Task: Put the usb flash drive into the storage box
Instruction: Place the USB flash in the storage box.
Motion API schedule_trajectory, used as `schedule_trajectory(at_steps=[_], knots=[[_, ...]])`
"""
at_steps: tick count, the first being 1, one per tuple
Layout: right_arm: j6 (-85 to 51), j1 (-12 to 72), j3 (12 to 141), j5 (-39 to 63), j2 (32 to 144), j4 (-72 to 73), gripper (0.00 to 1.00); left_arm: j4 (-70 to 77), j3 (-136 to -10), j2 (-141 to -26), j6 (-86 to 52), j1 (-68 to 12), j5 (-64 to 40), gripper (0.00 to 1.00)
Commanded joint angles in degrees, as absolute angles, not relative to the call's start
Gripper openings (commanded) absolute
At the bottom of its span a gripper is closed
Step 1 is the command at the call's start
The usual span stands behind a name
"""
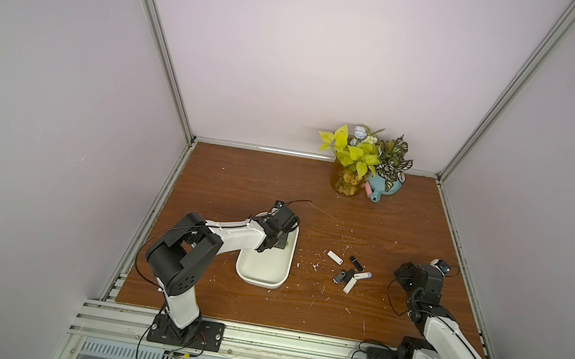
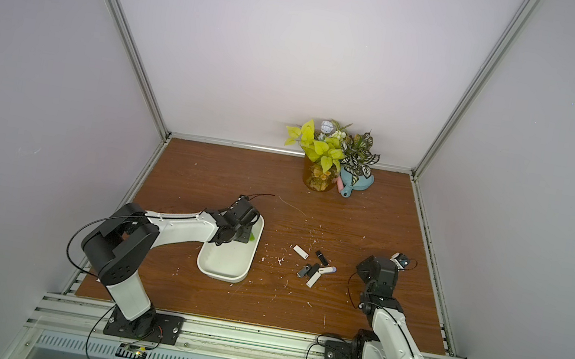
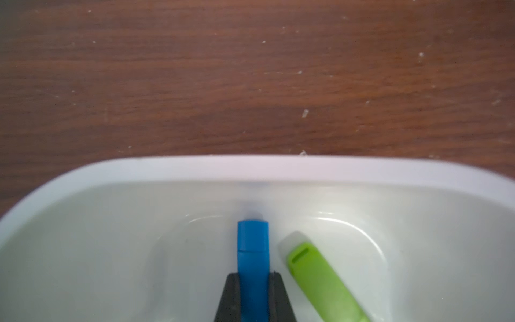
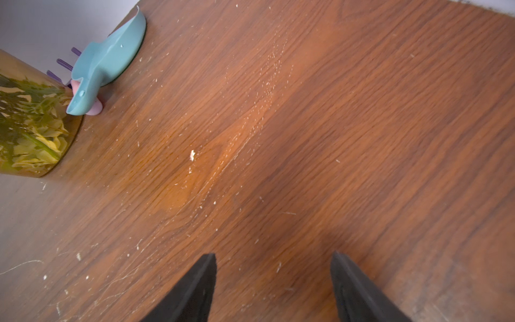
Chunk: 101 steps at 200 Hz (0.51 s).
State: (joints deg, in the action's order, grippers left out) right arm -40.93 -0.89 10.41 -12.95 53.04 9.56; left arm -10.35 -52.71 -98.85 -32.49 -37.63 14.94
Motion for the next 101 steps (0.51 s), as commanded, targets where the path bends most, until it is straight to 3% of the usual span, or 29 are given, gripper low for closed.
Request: schedule_trajectory(at_steps=[1,101], knots=[[-41.21,-1.23,10.94,-12.5,53.26,11.21,0.71,-8.12,-52.6,-99.93,-31.07,-37.79,10.9,0.0],[-41.04,-1.23,11.05,-12.52,53.9,11.26,0.71,-8.64,-52.99,-97.83,-29.88,-38.81,7.99,0.0]])
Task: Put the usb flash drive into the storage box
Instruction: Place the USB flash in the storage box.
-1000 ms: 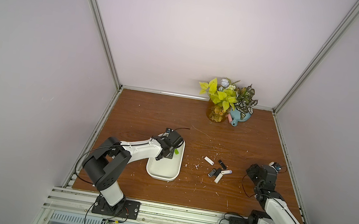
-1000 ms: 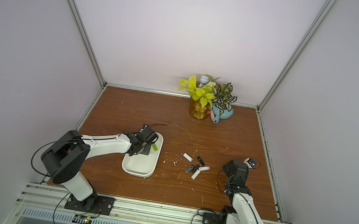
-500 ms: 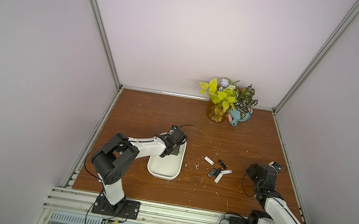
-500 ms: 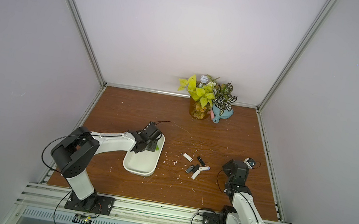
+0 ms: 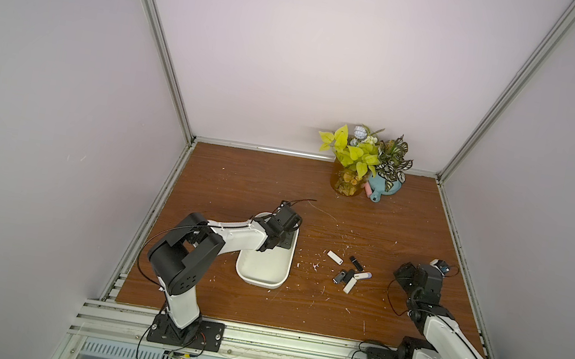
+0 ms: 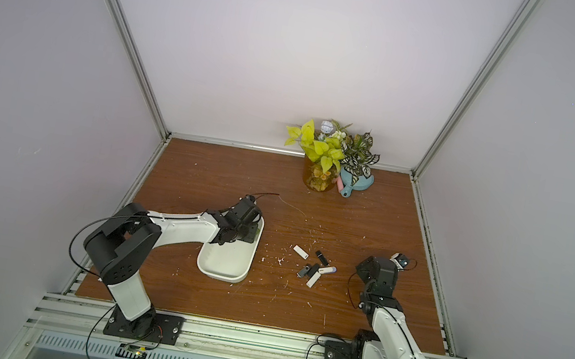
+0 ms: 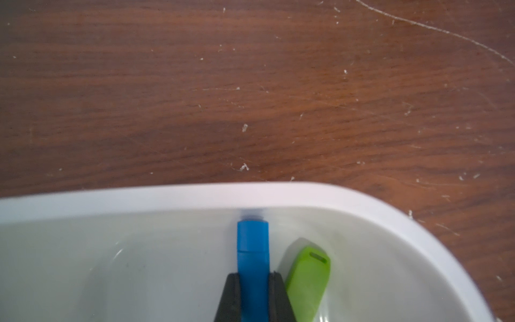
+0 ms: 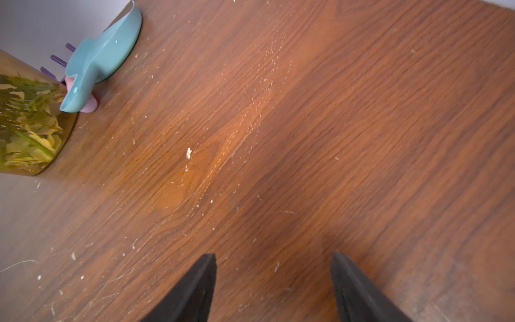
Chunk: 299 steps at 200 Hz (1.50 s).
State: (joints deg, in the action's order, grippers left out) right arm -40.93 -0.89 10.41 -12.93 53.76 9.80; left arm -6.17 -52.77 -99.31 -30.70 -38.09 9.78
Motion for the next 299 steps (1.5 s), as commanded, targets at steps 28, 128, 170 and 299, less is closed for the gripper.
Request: schedule_trajectory(at_steps=[28,128,170,299], knots=[[-41.04,-1.21,11.07,-12.56,54.01,11.3,0.71,-12.08,-53.0,-94.81,-30.29,-38.94,9.85,0.0],[-40.96,-1.23,11.14,-12.48,54.3,11.43,0.71,-18.67,-46.85,-80.14,-31.92,-41.13,5.42,0.0],[-41.04,-1.23,11.26,-12.47,54.84,11.56,0.71,-17.88,-38.41,-75.19,-37.29,-45.96,3.74,0.0],[-41.04,-1.23,11.26,-12.39,55.23,11.54,0.71,-10.29,-34.27,-77.8,-41.23,-49.44,3.28,0.08]])
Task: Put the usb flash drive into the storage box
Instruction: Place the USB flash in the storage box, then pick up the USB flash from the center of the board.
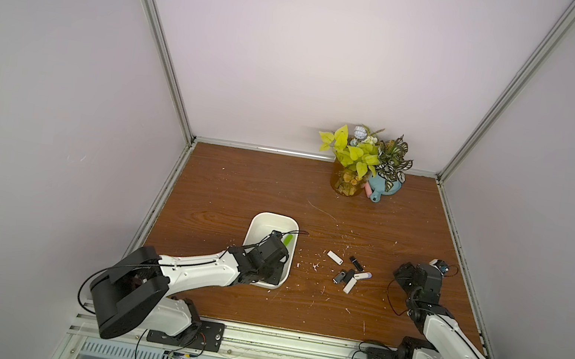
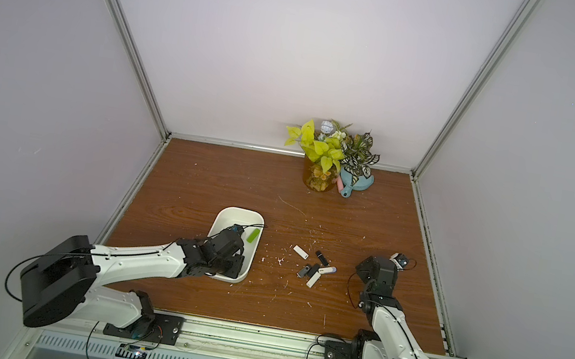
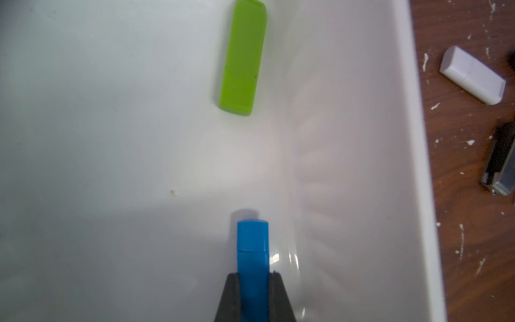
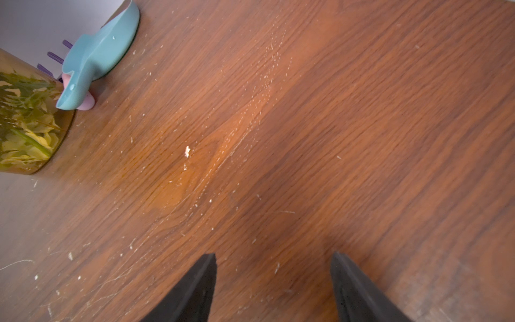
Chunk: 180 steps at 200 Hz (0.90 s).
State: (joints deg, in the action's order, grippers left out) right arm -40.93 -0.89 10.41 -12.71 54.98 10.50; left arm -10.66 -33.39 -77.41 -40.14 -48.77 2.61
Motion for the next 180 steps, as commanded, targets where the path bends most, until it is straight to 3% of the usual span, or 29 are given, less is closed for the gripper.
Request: schedule_trajectory(at_steps=[1,21,40,67,98,140,180], knots=[[-41.04,-1.23,11.26,-12.39,55.21,11.52,0.71,-10.33,-34.32,-77.79,-41.22,-49.42,3.27,0.08],[-41.04,-1.23,11.24,-12.3,55.2,11.68,0.71,-11.51,-34.99,-76.88,-40.45,-49.45,3.43,0.3],[-40.79,-1.19,11.34,-11.86,55.37,11.69,0.72,-13.29,-36.3,-75.41,-39.67,-49.45,3.61,0.41],[-39.68,-1.23,11.55,-10.19,54.93,12.01,0.71,-18.58,-40.12,-72.41,-38.55,-49.44,6.54,0.48],[-35.17,-0.16,13.15,0.68,54.1,14.1,0.7,-28.99,-47.62,-66.2,-36.78,-49.45,12.12,0.52],[-27.41,15.63,26.44,-4.25,60.84,3.14,0.76,-36.17,-51.97,-54.26,-33.21,-49.44,14.95,0.57],[-24.01,19.33,34.95,-1.32,70.78,-6.39,0.78,-39.55,-50.78,-46.79,-29.72,-49.43,14.54,0.59]])
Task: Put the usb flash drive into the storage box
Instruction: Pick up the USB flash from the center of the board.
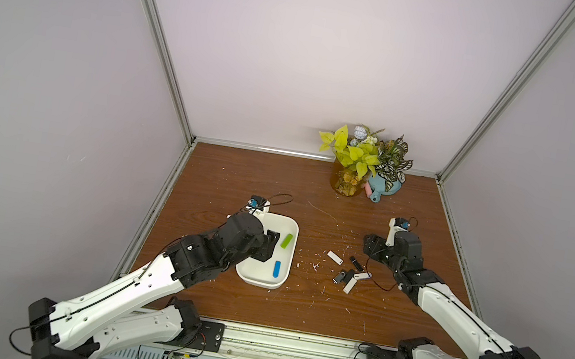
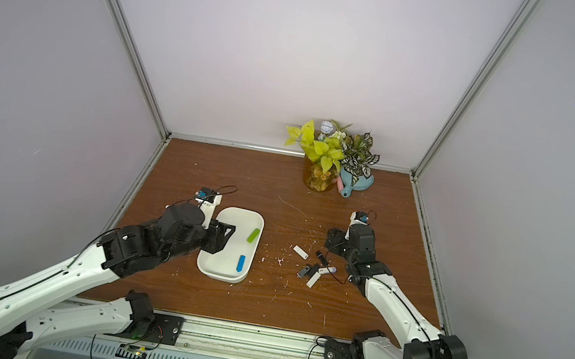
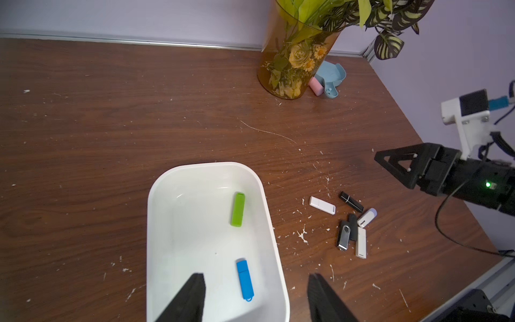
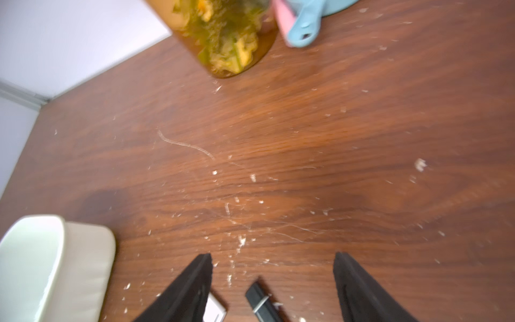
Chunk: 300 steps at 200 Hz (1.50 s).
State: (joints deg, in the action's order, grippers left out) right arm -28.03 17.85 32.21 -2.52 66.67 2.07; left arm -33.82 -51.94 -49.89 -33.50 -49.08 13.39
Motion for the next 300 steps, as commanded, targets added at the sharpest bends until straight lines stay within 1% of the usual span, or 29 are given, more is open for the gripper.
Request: schedule_trajectory(at_steps=[1,24,42,49,62,89,121,174,189,199,235,282,300], knots=[[-24.0,19.33,35.01,-1.14,70.9,-6.4,0.79,-39.51,-50.66,-46.64,-29.71,-49.46,14.61,0.59],[-23.44,21.09,37.09,-0.37,74.67,-8.58,0.79,-39.27,-47.8,-41.71,-30.84,-49.46,18.81,0.63],[-22.78,22.24,38.43,-1.05,77.36,-10.59,0.78,-37.76,-46.01,-38.51,-30.85,-49.52,18.93,0.64],[-22.48,22.66,38.66,-0.97,78.36,-10.73,0.76,-37.62,-45.96,-38.12,-30.67,-49.49,18.9,0.64],[-22.07,23.33,39.22,-1.25,80.38,-11.05,0.67,-37.3,-45.47,-37.67,-30.63,-49.54,19.19,0.64],[-21.36,24.73,40.92,-2.57,83.93,-13.29,0.64,-37.0,-45.13,-38.17,-30.65,-49.44,19.09,0.65],[-21.84,25.9,40.53,-3.83,84.86,-14.5,0.61,-37.07,-45.16,-39.55,-30.67,-49.48,19.33,0.66],[-23.65,28.68,40.79,-8.48,84.59,-18.94,0.5,-37.11,-44.74,-39.04,-31.08,-49.44,20.68,0.66],[-23.82,29.13,40.45,-8.59,84.25,-19.07,0.48,-37.18,-44.75,-39.72,-31.04,-49.52,20.74,0.66],[-23.69,29.26,40.17,-8.31,84.41,-18.64,0.45,-37.1,-44.76,-40.01,-30.99,-49.48,20.64,0.66],[-24.15,29.7,40.77,-8.12,86.46,-18.99,0.27,-37.14,-44.65,-39.52,-31.05,-49.49,20.57,0.66],[-24.28,30.06,43.49,-9.03,86.41,-17.83,0.18,-37.13,-44.66,-39.78,-30.99,-49.44,20.74,0.66],[-24.05,30.12,46.66,-6.76,85.72,-16.76,0.15,-37.09,-44.56,-39.7,-31.35,-49.43,21.81,0.66]])
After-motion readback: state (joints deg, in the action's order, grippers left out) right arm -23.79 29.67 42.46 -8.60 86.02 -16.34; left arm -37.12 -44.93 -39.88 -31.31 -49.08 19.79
